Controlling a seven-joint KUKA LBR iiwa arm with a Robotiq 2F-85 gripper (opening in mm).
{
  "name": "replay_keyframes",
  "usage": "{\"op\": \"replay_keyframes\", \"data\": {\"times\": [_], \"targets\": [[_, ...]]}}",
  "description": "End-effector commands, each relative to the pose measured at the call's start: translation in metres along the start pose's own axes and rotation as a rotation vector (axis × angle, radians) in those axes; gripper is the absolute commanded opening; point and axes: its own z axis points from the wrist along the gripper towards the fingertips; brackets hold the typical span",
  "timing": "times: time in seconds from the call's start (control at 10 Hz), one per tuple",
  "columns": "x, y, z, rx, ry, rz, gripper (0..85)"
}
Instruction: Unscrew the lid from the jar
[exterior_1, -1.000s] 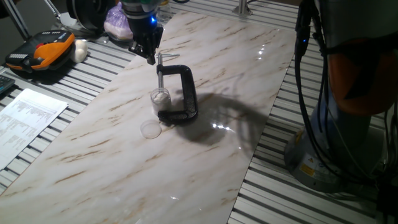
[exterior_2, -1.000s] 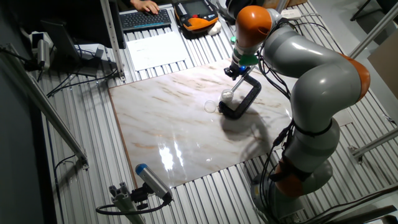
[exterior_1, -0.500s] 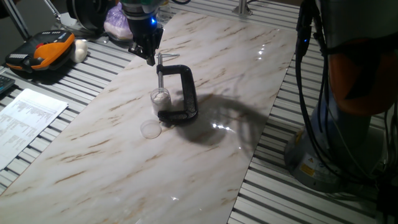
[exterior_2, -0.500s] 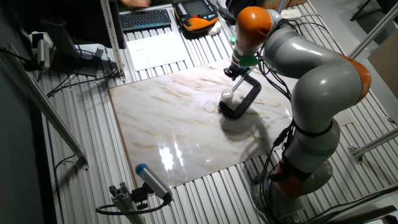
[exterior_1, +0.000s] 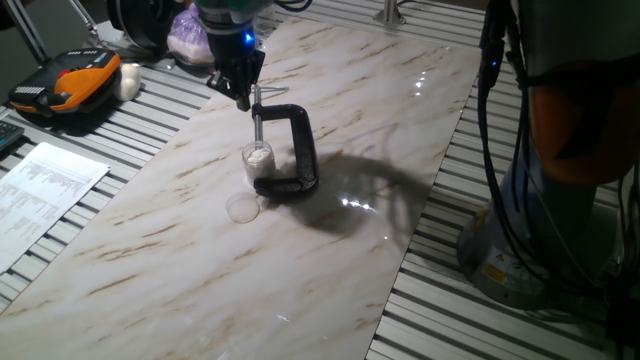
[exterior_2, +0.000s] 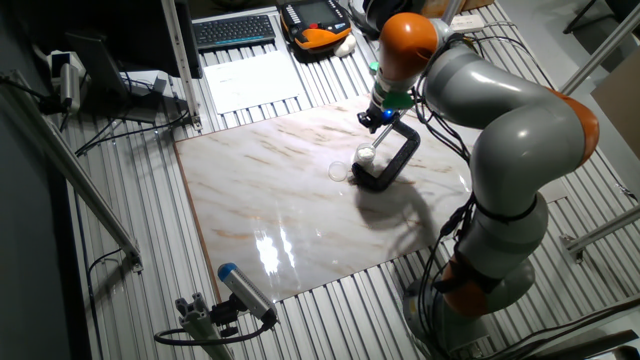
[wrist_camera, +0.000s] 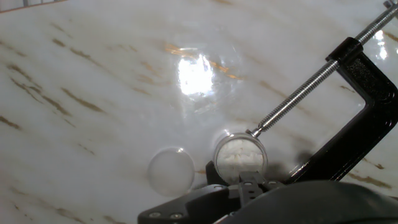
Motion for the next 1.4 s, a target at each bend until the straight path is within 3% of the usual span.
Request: {"op": "replay_keyframes", "data": {"times": [0.0,1.3], "targets": [[-0.0002,0.0002,0.0003,0.005,-0.004,-0.001,0.0],[-0.0076,0.0009,0.0066,0.008,-0.015,0.007,0.0]]}}
